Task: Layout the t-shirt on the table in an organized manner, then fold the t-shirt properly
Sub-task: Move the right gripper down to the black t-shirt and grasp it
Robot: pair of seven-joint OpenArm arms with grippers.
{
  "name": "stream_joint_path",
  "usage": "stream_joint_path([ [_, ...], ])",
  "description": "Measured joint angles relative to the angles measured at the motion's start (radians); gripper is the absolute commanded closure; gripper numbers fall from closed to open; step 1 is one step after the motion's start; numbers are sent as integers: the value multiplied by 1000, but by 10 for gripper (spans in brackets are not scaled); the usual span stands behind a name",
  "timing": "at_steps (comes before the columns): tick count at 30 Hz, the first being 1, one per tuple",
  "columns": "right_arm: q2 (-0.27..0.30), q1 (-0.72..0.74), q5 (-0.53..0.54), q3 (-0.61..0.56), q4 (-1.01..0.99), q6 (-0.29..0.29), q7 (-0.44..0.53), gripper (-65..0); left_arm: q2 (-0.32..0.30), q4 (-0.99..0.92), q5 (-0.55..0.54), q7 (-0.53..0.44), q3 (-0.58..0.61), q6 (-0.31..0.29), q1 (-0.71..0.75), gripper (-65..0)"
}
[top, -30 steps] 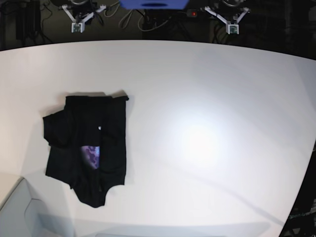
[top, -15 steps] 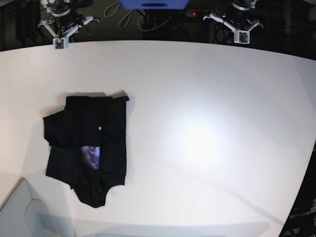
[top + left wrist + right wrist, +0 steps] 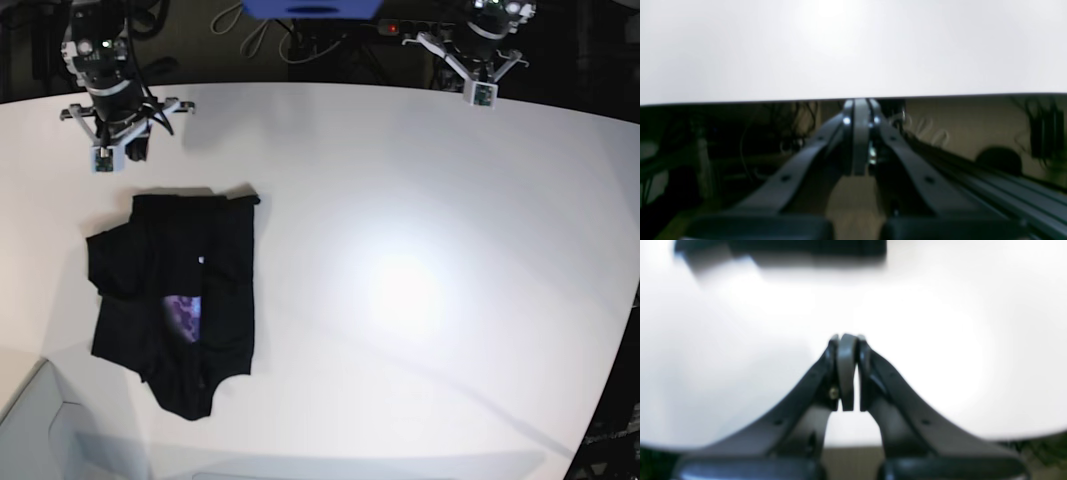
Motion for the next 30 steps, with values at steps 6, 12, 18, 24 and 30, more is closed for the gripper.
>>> stream_joint_path([
  [6,-1,0,0,0,-3,0,-22,0,6,110,3,-85,-1,-6,-43,-2],
  [12,2,21,3,-1,0,0,10,0,3,118,4,-29,-10,-3,-82,-2],
  [18,0,42,3,-5,-4,0,-22,0,14,142,7,-73,-20,-3,-120,-2],
  [24,-18,85,3,-2,-8,1,-42,0,34,134,4,-37,-48,-6,-112,-2],
  [30,-32,178,4,-6,-8,0,-15,0,72,139,5,-56,-103,0,-151,-4],
])
